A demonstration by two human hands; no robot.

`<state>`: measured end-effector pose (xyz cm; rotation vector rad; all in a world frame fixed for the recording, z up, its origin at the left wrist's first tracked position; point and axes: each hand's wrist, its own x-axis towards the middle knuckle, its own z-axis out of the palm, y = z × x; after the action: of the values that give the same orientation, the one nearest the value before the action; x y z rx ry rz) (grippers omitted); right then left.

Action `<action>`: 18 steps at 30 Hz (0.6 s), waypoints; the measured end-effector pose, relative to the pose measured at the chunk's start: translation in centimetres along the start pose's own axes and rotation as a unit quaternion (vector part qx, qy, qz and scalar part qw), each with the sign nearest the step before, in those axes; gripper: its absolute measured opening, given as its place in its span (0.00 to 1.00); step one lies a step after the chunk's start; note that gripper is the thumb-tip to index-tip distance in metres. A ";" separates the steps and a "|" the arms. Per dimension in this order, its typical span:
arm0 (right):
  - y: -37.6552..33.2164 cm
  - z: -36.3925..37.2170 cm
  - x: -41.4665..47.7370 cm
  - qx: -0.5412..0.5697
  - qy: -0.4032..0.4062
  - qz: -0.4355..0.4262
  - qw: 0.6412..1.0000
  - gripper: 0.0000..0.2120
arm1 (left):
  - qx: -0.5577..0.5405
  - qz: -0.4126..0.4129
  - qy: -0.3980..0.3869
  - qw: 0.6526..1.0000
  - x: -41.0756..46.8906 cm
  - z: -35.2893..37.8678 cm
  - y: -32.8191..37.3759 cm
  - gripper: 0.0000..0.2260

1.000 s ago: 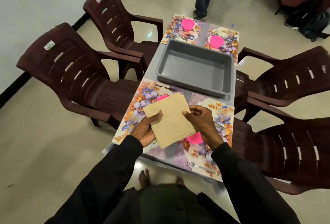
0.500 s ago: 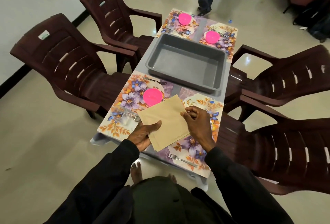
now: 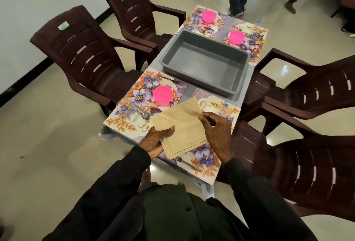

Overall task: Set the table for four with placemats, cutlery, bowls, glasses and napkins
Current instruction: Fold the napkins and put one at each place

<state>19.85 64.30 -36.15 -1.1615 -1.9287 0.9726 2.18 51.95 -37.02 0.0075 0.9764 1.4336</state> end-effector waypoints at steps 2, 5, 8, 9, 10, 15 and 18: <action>0.3 -0.4 -0.5 0.002 0.021 -0.019 1.000 0.11 | 0.000 0.005 0.002 1.000 0.0 0.2 -0.4 0.20; 0.4 -0.9 -1.2 0.018 0.023 -0.072 0.997 0.11 | -0.005 0.003 -0.003 1.000 0.3 0.5 -0.7 0.23; 0.9 -1.5 -1.6 0.027 0.004 -0.151 0.988 0.10 | -0.023 -0.010 0.012 1.000 0.8 0.8 -0.5 0.25; 1.2 -1.7 -1.7 0.028 -0.005 -0.170 0.985 0.10 | -0.032 -0.014 0.011 0.999 0.9 0.8 -0.4 0.24; 1.4 -1.8 -1.8 0.028 -0.017 -0.188 0.982 0.10 | -0.043 -0.018 0.005 0.999 1.2 0.8 -0.3 0.22; 2.3 -2.1 -2.8 0.022 -0.074 -0.216 0.973 0.12 | -0.107 -0.058 0.000 0.993 2.4 0.9 0.6 0.11; 1.9 -2.0 -2.9 0.002 -0.115 -0.223 0.968 0.12 | -0.114 -0.066 -0.013 0.991 2.5 1.3 1.9 0.17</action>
<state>23.38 62.82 -37.28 -0.5847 -2.2377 0.8885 0.90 55.10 -36.58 -0.2026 0.7731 1.4110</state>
